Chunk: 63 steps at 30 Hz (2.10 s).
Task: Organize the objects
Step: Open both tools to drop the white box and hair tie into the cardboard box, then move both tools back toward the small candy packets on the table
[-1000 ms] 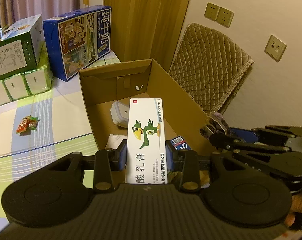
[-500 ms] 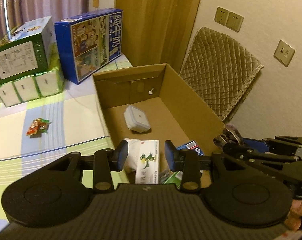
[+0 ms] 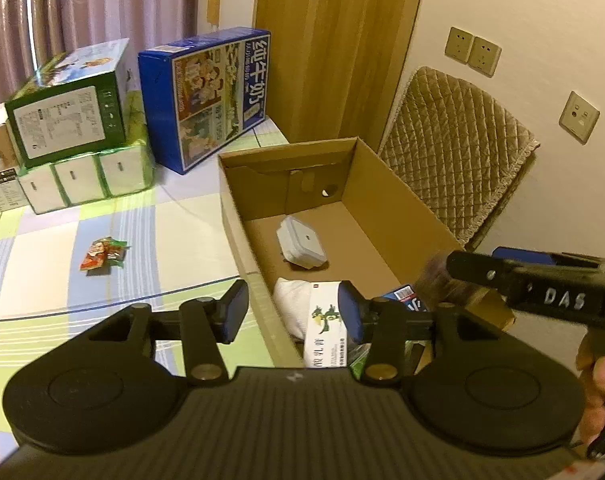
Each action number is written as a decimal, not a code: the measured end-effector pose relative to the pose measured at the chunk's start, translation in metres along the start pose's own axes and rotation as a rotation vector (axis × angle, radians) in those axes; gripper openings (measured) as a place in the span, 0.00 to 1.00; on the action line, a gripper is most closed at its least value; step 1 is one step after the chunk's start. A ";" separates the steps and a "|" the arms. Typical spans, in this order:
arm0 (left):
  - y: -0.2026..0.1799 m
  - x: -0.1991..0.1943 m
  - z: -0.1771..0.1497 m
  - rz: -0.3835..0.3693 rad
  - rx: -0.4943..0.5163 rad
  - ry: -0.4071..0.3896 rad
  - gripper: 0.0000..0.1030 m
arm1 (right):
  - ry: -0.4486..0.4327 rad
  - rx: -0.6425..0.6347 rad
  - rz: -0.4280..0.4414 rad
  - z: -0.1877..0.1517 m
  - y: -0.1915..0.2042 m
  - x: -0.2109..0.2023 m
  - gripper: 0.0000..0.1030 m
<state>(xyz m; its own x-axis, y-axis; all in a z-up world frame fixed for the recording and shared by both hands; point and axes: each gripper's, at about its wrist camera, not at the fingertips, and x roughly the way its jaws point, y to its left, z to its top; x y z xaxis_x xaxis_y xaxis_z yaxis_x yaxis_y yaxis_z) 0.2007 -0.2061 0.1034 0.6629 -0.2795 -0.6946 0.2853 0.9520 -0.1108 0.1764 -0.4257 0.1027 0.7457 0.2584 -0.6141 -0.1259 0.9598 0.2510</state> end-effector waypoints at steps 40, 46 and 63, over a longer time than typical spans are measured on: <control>0.091 -0.091 -0.068 0.163 -0.048 -0.060 0.99 | 0.004 -0.129 -0.003 -0.041 0.092 -0.047 0.98; 0.119 -0.101 -0.075 0.214 -0.059 -0.064 0.99 | -0.004 -0.167 0.029 -0.042 0.121 -0.040 0.98; 0.192 -0.108 -0.089 0.295 -0.140 -0.061 0.99 | -0.028 -0.238 0.109 -0.045 0.190 -0.002 0.98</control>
<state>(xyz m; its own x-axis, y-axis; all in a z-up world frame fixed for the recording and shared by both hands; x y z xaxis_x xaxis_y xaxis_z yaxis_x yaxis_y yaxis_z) 0.1222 0.0178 0.0942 0.7443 0.0080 -0.6678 -0.0207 0.9997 -0.0110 0.1218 -0.2392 0.1178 0.7364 0.3620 -0.5716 -0.3546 0.9260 0.1296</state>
